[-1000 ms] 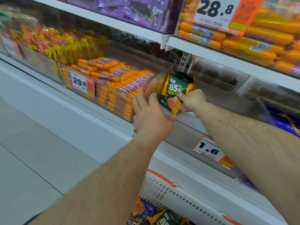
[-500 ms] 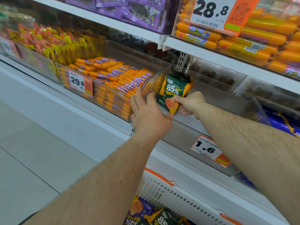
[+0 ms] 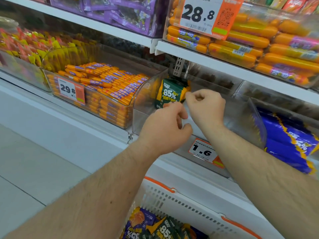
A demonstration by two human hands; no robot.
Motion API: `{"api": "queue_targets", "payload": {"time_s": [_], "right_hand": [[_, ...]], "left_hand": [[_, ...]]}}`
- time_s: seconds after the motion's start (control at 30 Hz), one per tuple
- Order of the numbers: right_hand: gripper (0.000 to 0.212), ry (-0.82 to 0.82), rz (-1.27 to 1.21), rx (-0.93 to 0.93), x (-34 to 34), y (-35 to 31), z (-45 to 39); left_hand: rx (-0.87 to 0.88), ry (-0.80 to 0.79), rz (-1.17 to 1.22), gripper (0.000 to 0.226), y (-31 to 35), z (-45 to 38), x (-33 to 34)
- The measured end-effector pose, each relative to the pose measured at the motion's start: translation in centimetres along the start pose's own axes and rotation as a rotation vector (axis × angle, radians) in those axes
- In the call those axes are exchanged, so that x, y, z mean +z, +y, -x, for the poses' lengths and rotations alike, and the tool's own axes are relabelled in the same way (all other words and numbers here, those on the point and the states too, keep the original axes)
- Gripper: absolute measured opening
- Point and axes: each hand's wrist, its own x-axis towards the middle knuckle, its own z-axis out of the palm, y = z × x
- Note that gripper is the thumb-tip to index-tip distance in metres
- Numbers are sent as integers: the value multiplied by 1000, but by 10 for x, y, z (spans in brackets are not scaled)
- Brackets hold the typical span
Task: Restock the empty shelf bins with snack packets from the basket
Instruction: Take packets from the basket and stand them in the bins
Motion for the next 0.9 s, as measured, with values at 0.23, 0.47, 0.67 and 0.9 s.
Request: {"api": "queue_targets", "payload": {"time_s": [0.23, 0.47, 0.67, 0.9], "right_hand": [[24, 198, -310, -217, -49, 28, 105], [39, -342, 14, 227, -9, 145, 221], [31, -899, 472, 540, 28, 201, 291], [123, -964, 811, 594, 63, 209, 327]], "left_hand": [[-165, -983, -431, 37, -11, 36, 30], [-211, -1274, -614, 51, -28, 53, 48], [-232, -1281, -618, 51, -29, 53, 53], [-249, -1260, -601, 50, -31, 47, 57]]}}
